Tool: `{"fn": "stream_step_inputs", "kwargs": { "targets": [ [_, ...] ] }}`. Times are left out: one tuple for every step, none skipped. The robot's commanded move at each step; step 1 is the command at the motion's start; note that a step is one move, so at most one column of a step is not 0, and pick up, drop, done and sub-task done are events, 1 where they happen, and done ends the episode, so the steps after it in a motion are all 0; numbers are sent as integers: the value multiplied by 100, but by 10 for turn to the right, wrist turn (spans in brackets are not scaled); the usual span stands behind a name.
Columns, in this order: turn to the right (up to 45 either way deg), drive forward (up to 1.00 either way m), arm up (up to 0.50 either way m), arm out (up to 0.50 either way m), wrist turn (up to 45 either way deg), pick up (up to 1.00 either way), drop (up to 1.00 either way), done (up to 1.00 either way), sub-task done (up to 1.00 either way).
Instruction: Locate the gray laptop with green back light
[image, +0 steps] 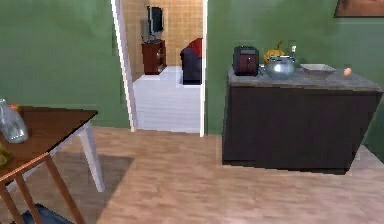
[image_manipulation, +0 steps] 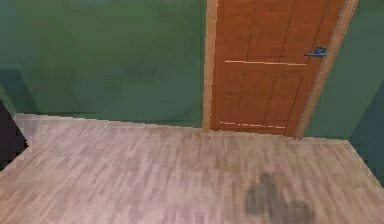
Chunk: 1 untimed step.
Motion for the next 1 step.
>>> {"fn": "stream_step_inputs", "kwargs": {
  "targets": [
    [-30, 0, 0, 0, 0, 0, 0, 0, 0]
  ]
}}
